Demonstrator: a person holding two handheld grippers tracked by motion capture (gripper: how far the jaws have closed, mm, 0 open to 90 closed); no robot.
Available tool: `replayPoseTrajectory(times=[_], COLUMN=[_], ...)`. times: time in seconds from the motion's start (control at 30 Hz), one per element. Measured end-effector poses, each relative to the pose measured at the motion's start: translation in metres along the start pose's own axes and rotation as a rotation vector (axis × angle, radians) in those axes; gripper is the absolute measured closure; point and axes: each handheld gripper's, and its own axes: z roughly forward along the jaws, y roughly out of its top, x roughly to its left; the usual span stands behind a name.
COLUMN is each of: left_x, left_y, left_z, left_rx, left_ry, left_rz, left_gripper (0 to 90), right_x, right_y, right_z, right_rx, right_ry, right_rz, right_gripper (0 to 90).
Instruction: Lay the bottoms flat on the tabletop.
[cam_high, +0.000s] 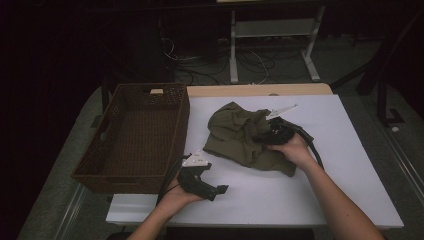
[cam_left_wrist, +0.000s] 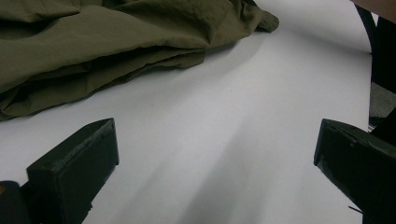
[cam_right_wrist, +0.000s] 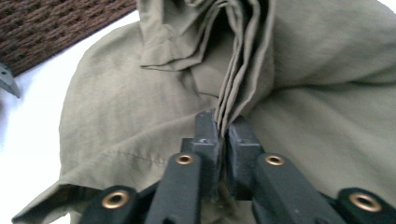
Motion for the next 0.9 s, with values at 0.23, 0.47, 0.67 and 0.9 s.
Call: replayPoseTrajectory(times=[0.23, 0.47, 0.67, 0.9], left_x=[0.000, -0.001, -0.001, -0.001], left_y=[0.000, 0.000, 0.000, 0.000], left_z=[0.000, 0.001, 0.001, 0.001], left_rx=[0.002, 0.004, 0.003, 0.002], left_ry=[-0.001, -0.004, -0.004, -0.005], left_rz=[0.003, 0.004, 0.002, 0.002], left_gripper=[0.0, 0.0, 0.0, 0.0], right_x=[0.015, 0.029, 0.045, 0.062], right_y=[0.006, 0.011, 0.019, 0.022], right_z=[0.009, 0.017, 0.023, 0.034], right_rx=[-0.013, -0.016, -0.021, -0.012], right_ry=[0.032, 0.064, 0.097, 0.134], right_rz=[-0.041, -0.075, -0.112, -0.153], right_gripper=[86.3, 86.5, 86.5, 86.6])
